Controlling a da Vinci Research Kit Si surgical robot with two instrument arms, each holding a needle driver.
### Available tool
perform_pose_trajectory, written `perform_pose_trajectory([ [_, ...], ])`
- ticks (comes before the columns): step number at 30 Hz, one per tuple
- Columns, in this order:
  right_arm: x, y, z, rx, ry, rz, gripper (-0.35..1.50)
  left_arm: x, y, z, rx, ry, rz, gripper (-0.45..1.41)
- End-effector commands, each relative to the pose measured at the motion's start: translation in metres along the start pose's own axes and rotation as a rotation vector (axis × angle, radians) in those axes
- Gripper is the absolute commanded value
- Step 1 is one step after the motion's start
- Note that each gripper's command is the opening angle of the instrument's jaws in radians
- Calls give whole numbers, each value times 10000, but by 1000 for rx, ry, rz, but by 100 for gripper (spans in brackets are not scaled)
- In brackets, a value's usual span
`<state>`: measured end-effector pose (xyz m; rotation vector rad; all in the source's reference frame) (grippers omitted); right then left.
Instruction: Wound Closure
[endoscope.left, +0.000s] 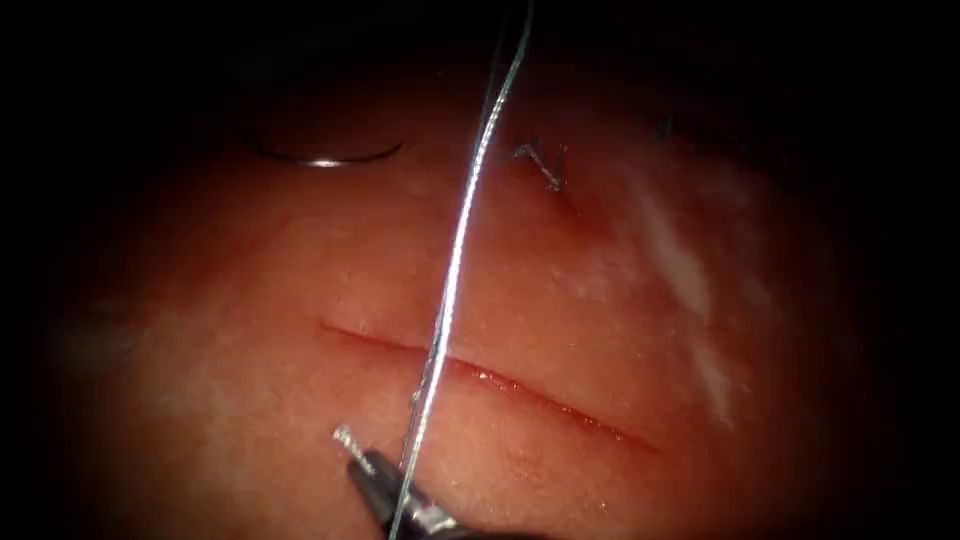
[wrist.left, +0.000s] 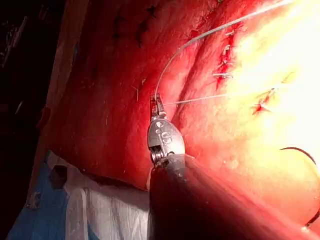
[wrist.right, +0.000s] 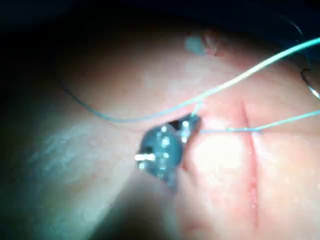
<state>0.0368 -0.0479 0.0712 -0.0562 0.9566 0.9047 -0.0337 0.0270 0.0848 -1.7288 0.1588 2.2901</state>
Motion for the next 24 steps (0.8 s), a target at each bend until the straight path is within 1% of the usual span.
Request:
perform_pose_trajectory([
  [1, -5, -7, 5, 2, 1, 0, -35, -2, -6, 7, 1, 4, 8, -45],
  [4, -6, -10, 4, 7, 3, -2, -35, -2, -5, 5, -2, 5, 9, -45],
  [11, -8, -18, 1, 16, 7, -12, -35, 4, -16, 1, -7, 12, -1, -45],
  [24, -16, -22, 3, 24, -11, -28, -35, 4, -18, 3, -3, 10, -2, -45],
])
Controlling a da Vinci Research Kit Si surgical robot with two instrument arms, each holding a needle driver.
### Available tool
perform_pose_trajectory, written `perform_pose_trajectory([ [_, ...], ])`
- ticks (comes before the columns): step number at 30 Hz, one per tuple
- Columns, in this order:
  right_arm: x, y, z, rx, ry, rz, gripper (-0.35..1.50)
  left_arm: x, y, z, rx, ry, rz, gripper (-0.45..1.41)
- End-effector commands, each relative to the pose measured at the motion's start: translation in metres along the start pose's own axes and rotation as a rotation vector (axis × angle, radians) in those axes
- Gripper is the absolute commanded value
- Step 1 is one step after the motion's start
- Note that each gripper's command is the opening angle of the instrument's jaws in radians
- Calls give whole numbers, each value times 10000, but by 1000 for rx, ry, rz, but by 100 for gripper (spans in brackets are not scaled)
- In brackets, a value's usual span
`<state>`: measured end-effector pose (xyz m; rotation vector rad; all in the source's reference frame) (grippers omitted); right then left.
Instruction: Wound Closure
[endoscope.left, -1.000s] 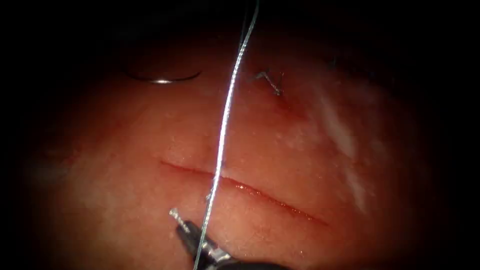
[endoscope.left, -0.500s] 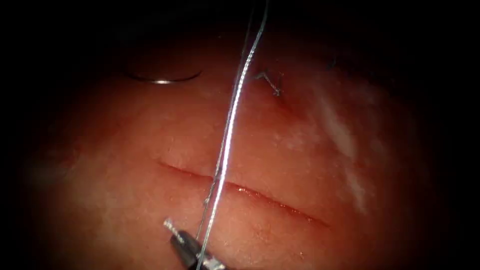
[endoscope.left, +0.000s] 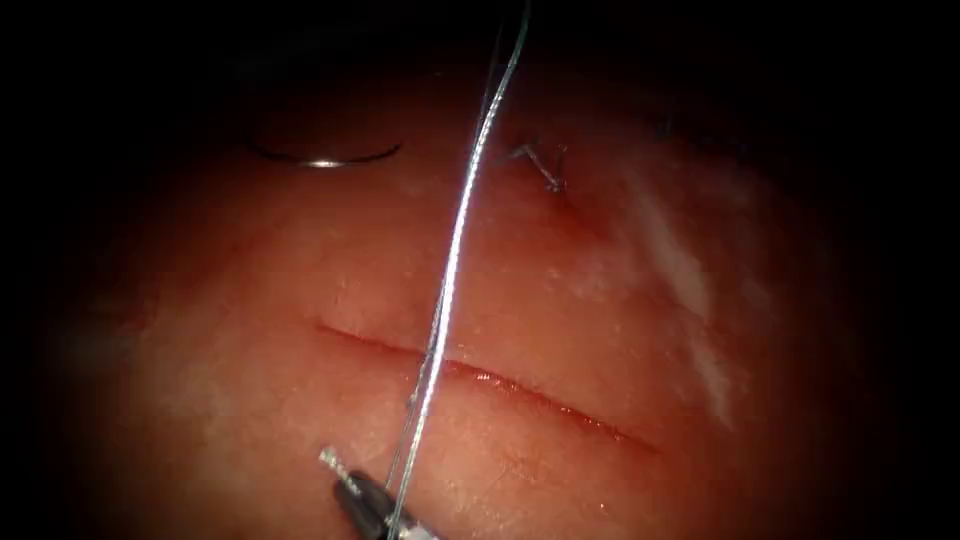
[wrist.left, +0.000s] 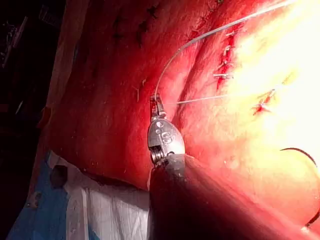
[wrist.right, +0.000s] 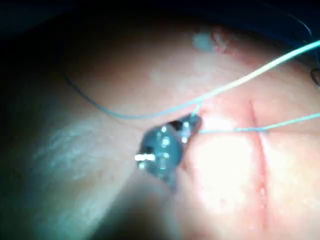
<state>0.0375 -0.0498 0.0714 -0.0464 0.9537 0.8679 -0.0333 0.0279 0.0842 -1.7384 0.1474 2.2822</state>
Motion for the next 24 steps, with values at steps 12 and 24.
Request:
perform_pose_trajectory([
  [12, -3, 11, 17, 29, 32, 5, 32, 13, 24, -8, -40, 31, -6, -45],
  [24, 8, 10, -25, 87, 88, 10, 110, 87, 66, -58, -114, 143, -90, -45],
])
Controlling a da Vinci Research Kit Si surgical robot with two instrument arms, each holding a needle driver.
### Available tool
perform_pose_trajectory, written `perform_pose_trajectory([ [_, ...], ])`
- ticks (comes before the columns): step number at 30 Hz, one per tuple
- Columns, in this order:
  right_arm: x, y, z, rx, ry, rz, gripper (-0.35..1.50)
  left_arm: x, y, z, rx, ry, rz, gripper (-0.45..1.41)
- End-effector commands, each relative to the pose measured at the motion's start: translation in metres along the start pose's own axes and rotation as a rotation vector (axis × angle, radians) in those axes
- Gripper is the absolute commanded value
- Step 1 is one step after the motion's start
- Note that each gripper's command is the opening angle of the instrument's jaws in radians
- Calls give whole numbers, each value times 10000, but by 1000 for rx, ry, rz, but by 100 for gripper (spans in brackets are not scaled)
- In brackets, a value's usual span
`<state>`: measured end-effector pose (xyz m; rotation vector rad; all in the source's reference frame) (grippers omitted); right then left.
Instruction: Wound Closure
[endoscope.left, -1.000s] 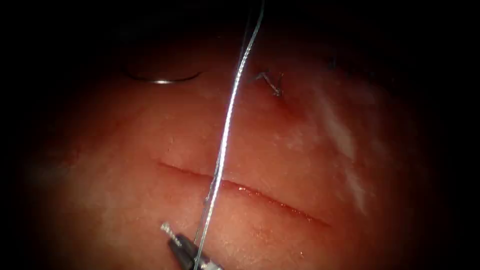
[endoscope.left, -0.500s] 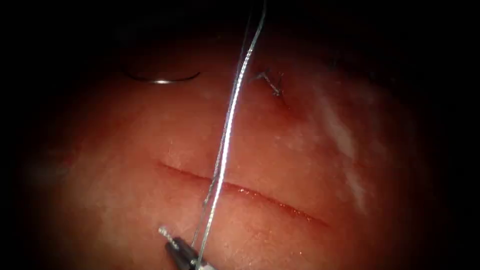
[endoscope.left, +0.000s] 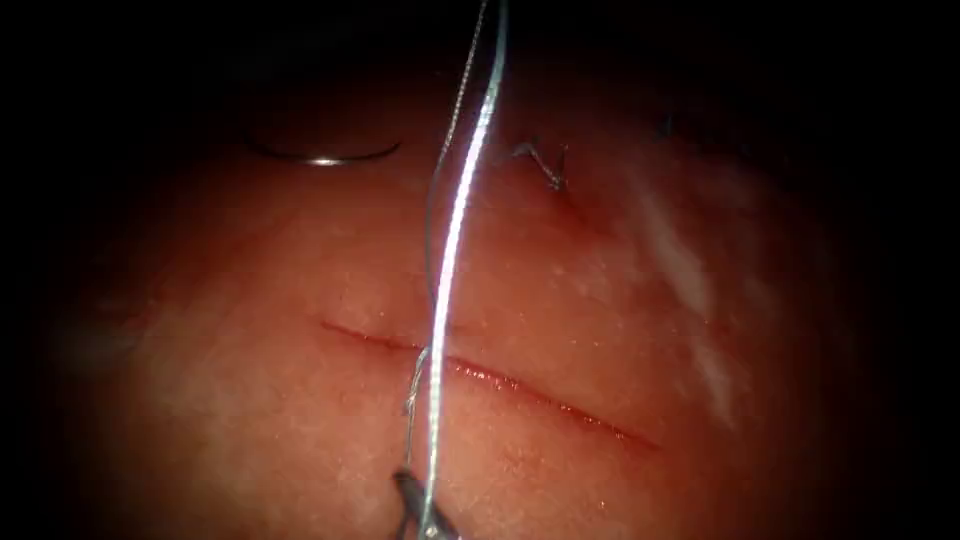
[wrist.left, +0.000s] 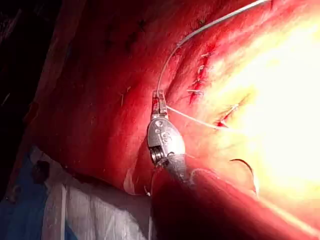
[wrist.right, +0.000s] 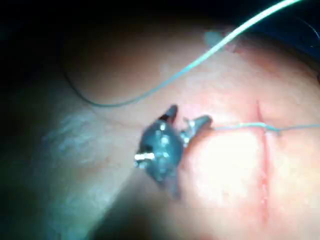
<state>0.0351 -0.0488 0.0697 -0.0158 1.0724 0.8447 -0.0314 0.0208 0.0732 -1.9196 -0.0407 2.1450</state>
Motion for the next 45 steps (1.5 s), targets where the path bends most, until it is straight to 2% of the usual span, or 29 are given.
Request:
perform_pose_trajectory([
  [1, -3, -9, -8, 21, -2, -7, 110, 5, 0, 1, -4, 21, -3, -45],
  [9, -3, 3, -41, 120, -45, -49, 110, 47, 48, -38, -64, 134, -34, -45],
  [14, 3, 33, -58, 133, -51, -94, 108, 62, 81, -65, -97, 186, -40, -45],
  [19, 9, 60, -57, 157, -88, -158, 101, 71, 109, -87, -104, 230, -36, -45],
  [21, 13, 72, -51, 160, -91, -170, 91, 73, 121, -95, -107, 250, -48, -45],
  [23, 17, 86, -43, 161, -92, -181, 71, 74, 131, -101, -107, 265, -58, -45],
  [26, 25, 103, -29, 158, -95, -182, 11, 72, 155, -106, -115, 273, -65, -45],
  [30, 34, 119, -3, 182, -85, -179, -35, 66, 183, -106, -119, 270, -77, -45],
  [39, 38, 135, 63, 230, -49, -190, -35, 59, 224, -100, -127, 268, -101, -45],
  [45, 22, 138, 110, 264, -33, -215, -35, 71, 240, -106, -126, 268, -116, -45],
])
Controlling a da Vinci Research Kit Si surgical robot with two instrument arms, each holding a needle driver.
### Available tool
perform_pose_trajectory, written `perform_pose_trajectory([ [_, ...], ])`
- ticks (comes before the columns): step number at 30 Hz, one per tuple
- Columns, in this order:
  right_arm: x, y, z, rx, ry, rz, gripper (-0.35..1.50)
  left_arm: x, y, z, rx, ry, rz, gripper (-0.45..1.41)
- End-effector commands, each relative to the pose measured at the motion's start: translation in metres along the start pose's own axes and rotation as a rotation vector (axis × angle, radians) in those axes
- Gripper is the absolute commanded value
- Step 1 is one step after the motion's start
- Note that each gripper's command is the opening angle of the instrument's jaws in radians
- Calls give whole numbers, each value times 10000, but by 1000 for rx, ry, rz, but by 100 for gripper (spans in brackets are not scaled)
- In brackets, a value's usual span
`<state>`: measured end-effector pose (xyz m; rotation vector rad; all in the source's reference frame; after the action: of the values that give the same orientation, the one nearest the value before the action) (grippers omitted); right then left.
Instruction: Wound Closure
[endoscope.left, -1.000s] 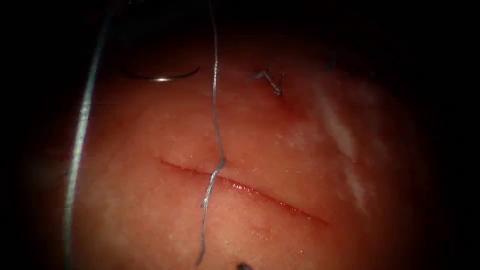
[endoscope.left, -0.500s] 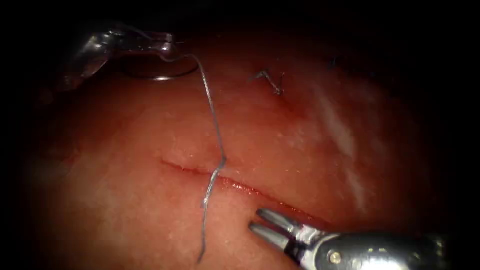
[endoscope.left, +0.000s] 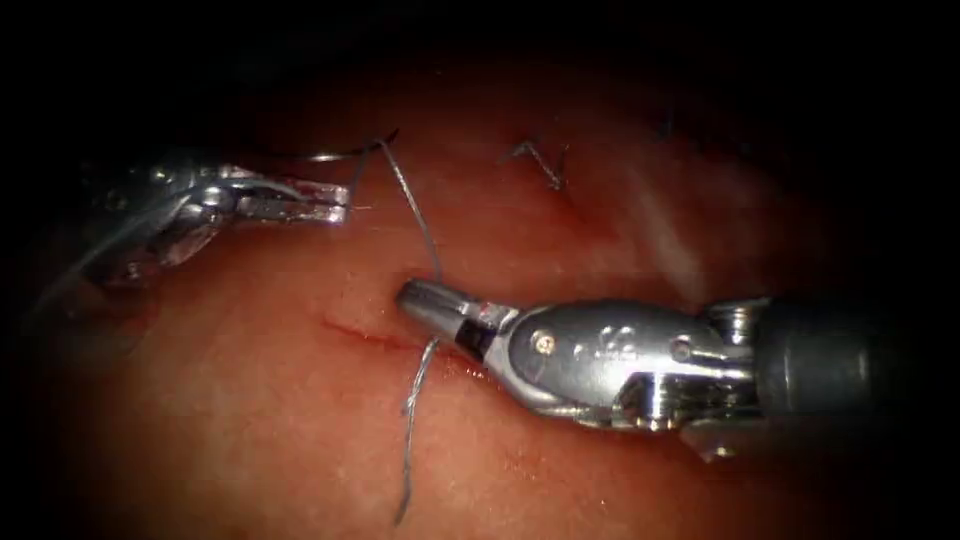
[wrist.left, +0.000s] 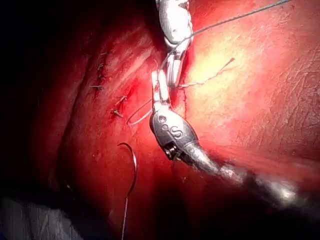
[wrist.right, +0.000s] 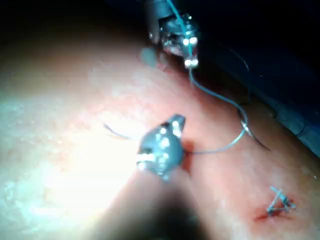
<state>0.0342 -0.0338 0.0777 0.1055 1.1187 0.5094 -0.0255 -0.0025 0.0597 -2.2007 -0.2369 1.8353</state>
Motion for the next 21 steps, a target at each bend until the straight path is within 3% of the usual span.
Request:
perform_pose_trajectory([
  [1, -6, 6, 25, 4, 4, -10, -35, -6, 0, 3, 0, 0, 1, -45],
  [10, 5, 40, 80, -3, 38, -7, -35, -1, 36, 17, -9, -4, 7, -45],
  [21, 16, 33, 108, 39, 87, -23, -35, -3, 53, 26, -18, -2, 12, -45],
])
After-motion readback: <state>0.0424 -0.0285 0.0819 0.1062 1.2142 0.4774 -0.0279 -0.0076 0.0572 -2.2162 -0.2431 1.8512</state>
